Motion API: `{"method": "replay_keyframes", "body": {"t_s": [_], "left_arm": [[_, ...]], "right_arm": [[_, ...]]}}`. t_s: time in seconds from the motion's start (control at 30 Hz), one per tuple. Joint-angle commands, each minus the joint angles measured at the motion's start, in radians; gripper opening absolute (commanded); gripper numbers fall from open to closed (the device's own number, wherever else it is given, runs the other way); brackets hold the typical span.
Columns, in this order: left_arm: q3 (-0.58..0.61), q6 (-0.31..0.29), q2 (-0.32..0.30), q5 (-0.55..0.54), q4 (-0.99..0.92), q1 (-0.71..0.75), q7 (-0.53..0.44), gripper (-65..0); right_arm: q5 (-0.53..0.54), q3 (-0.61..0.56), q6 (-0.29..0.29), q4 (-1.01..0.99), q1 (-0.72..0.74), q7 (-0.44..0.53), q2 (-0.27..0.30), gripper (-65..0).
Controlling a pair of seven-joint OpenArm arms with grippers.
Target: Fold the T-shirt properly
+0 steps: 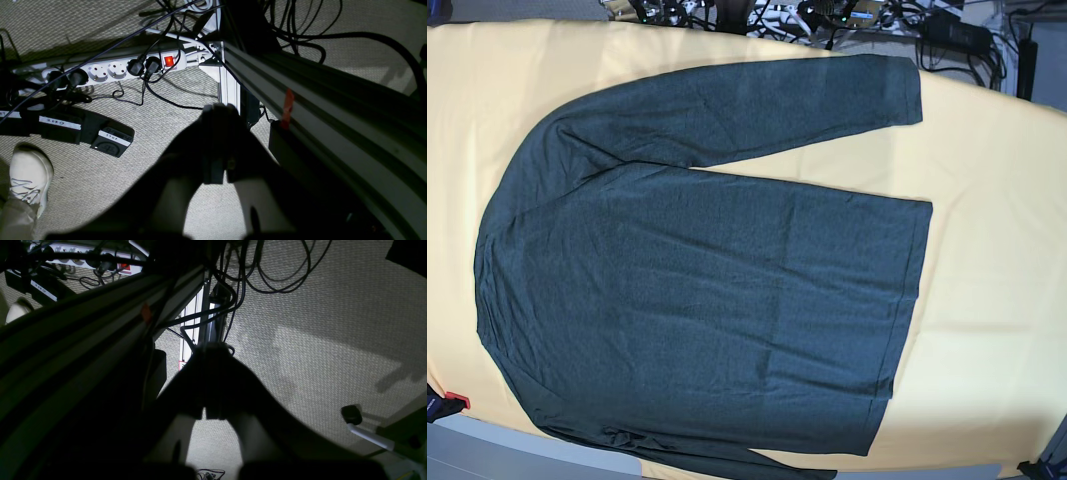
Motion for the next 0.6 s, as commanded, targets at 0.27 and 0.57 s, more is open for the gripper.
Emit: {"method": "replay_keyframes", "body": {"t_s": [0.27, 0.57], "left_arm": [[0.004, -0.076, -0.002, -0.008, 0.006, 0.000, -0.003, -65.0], [0.004, -0.077, -0.002, -0.008, 0.006, 0.000, -0.003, -65.0]], "right_arm": [[0.006, -0.002, 0.007, 0.009, 0.002, 0.006, 0.003, -63.7], [0.006, -0.002, 0.007, 0.009, 0.002, 0.006, 0.003, -63.7]]}}
